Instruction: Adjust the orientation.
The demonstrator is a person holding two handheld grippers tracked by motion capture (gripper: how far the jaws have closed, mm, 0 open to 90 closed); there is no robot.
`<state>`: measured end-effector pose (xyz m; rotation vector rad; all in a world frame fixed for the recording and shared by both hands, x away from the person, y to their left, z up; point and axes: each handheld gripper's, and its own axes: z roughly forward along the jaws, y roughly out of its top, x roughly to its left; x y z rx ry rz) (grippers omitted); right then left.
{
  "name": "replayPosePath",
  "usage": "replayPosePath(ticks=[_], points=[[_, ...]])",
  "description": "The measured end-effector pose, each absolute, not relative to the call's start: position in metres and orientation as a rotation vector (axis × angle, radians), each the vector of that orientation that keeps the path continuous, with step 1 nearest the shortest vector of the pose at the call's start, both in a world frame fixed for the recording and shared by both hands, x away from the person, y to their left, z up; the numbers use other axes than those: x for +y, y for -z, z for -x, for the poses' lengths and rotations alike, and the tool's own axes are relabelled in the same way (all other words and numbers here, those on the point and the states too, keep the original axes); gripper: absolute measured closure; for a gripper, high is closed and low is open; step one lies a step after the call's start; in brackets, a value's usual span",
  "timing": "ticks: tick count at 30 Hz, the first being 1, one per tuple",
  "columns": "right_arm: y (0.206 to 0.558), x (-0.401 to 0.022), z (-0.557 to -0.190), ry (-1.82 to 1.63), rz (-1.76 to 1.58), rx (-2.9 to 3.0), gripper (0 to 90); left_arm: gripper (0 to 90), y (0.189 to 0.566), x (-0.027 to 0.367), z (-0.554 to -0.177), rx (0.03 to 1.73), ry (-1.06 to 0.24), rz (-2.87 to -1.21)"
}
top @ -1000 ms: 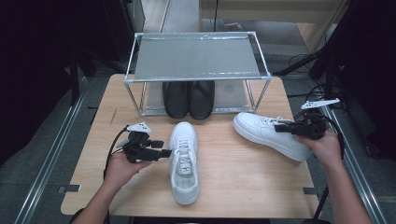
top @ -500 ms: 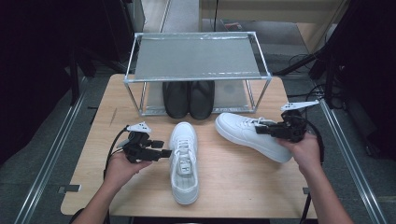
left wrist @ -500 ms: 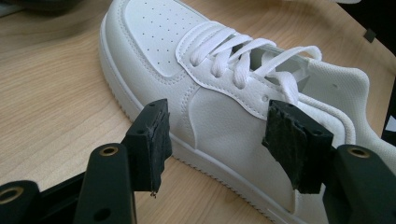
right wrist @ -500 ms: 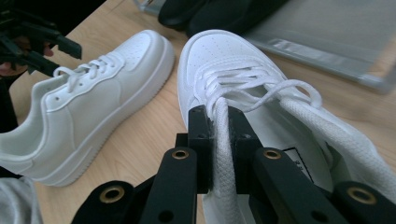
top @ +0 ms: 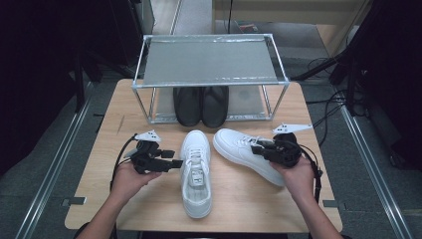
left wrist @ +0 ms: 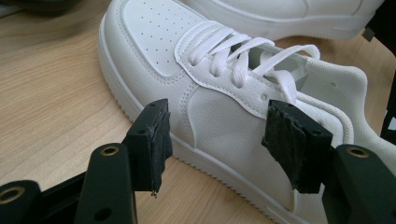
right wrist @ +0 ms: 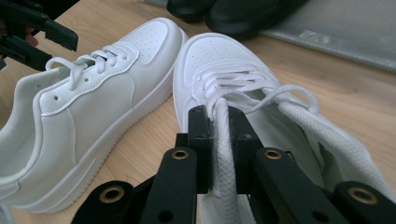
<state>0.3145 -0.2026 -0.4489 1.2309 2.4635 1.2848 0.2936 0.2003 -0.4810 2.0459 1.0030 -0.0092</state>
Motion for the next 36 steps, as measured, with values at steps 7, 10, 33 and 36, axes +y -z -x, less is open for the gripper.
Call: replayPosePath(ticks=[7, 10, 33, 36], points=[[0.459, -0.184, -0.305, -1.24, -1.261, 2.451, 82.5, 41.5, 0.481, 0.2, -0.294, 0.996, 0.005, -2.049], [0.461, -0.181, -0.305, -1.233, -1.275, 2.448, 78.9, 41.4, 0.48, 0.2, -0.293, 0.991, 0.001, -2.052], [0.472, -0.268, -0.338, -1.096, -1.263, 2.436, 90.0, 90.0, 0.494, 0.21, -0.309, 1.06, 0.054, -2.067], [0.477, -0.263, -0.334, -1.068, -1.253, 2.447, 90.0, 88.9, 0.5, 0.207, -0.311, 1.068, 0.062, -2.084]])
